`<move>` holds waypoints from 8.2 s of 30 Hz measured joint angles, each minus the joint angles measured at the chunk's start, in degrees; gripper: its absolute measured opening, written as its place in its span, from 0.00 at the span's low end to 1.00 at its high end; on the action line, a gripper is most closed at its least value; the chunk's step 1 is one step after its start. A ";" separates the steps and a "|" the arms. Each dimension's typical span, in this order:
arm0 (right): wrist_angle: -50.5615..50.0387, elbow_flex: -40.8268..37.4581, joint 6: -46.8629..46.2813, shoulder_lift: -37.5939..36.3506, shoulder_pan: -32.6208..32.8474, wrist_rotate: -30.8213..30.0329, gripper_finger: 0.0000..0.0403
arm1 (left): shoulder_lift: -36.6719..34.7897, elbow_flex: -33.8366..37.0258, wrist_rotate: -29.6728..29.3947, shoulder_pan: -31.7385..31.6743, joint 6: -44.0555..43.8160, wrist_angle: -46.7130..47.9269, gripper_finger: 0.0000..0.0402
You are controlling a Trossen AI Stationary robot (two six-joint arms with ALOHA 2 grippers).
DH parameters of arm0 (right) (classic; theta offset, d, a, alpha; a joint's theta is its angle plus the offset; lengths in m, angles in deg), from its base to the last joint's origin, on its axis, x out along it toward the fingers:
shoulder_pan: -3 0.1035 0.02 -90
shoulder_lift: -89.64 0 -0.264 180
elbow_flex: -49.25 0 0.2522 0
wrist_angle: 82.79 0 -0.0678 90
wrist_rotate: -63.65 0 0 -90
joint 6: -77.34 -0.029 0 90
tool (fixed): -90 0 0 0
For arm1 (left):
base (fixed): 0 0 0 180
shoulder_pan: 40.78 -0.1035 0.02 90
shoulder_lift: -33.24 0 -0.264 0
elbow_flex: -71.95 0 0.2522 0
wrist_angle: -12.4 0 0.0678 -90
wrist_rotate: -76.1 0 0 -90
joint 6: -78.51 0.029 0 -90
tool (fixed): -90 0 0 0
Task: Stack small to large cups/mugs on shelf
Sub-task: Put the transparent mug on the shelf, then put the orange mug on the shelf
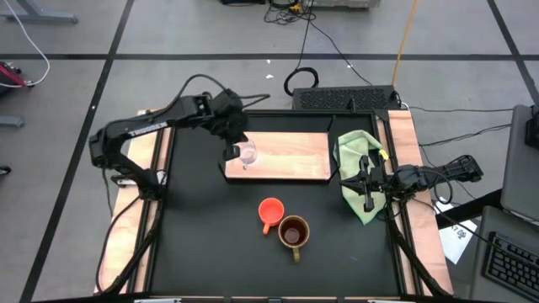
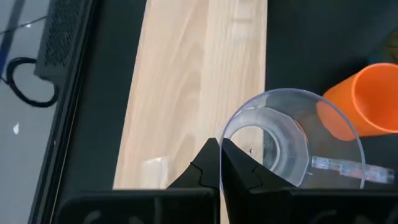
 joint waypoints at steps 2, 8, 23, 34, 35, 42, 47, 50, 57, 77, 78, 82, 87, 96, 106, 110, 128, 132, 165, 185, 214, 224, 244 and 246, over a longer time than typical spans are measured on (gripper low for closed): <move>0.00 0.00 0.14 0.00 0.00 0.00 0.00 | 1.27 -0.01 1.78 -0.97 0.96 0.16 0.00; 0.00 0.00 0.17 0.00 0.00 0.00 0.00 | 4.44 0.01 1.91 -1.77 1.00 -0.26 0.00; 0.00 0.00 -0.19 0.00 0.00 0.00 0.00 | 5.69 1.66 -1.27 -1.59 -1.41 -4.16 0.00; 0.00 0.00 -0.21 -0.01 0.00 0.00 0.00 | 5.07 5.48 -3.16 -1.41 -1.21 -6.36 0.00; 0.00 0.00 -0.16 -0.01 0.00 0.00 0.00 | 5.05 5.67 -3.10 -1.45 -1.23 -6.28 0.00; 0.00 0.00 -0.07 -0.01 -0.01 0.00 0.00 | 5.03 7.97 -2.77 -1.68 -1.92 -6.20 0.00; 0.01 0.00 -0.07 -0.01 -0.01 0.00 0.00 | 5.03 10.15 -2.77 -1.78 -2.53 -7.63 0.00; 0.01 0.00 -0.05 0.00 0.00 0.00 0.00 | 5.03 11.40 -2.78 -1.78 -3.36 -9.18 0.00; 0.02 0.00 -0.04 -0.01 0.00 0.00 0.00 | 4.94 13.55 -2.75 -1.78 -3.85 -11.20 0.00; 0.04 0.00 -0.22 -0.02 -0.01 0.00 0.00 | 4.96 13.67 -2.70 -1.89 -7.73 -12.08 0.00; 0.04 0.00 -0.22 -0.02 0.00 0.00 0.00 | 4.96 13.67 -2.70 -1.89 -7.64 -12.06 0.00; 0.04 0.00 -0.24 -0.02 0.00 0.00 0.00 | 4.96 13.67 -2.68 -1.89 -7.48 -11.95 0.00; 0.04 0.00 -0.24 -0.02 0.00 0.00 0.00 | 4.96 13.67 -2.68 -1.89 -7.02 -11.77 0.04; 0.04 0.00 -0.24 -0.02 0.00 0.00 0.00 | 5.01 13.67 -2.70 -1.91 -6.60 -11.54 0.18; 0.05 0.00 -0.24 -0.02 0.00 0.00 0.00 | 3.10 13.72 -2.66 -2.05 -6.12 -11.76 0.30; 0.07 0.00 -0.24 -0.02 0.00 0.00 0.00 | -0.30 13.72 -2.66 -2.09 -6.28 -11.73 0.35; 0.36 -0.04 -0.25 -0.02 -0.01 0.00 0.00 | -23.47 17.94 -2.72 4.73 -9.66 -10.64 0.01; 0.41 -0.04 -1.34 -0.02 0.00 0.00 0.00 | -29.33 26.41 -2.70 7.65 -12.16 -17.19 0.01; 2.81 -0.07 2.52 0.00 0.00 -0.02 0.00 | -48.28 83.33 -10.66 30.50 -19.16 -83.34 0.00; 9.13 -5.01 6.16 0.30 -0.02 -0.04 0.00 | -48.15 83.33 -12.37 32.58 -17.82 -84.13 0.00; 28.91 6.16 5.35 27.19 -0.11 1.66 0.50 | -48.15 83.29 -12.24 32.53 -17.55 -83.95 0.01; 33.28 15.50 7.17 43.24 -1.32 1.70 0.52 | -48.15 83.29 -11.99 32.53 -17.69 -83.95 0.01; 36.59 33.68 0.09 72.38 -12.67 20.35 0.52 | -48.15 83.26 -11.73 32.55 -16.99 -84.02 0.01; 35.72 35.95 -0.39 74.61 -13.57 22.66 0.52 | -48.15 83.26 -11.71 32.55 -16.99 -84.02 0.01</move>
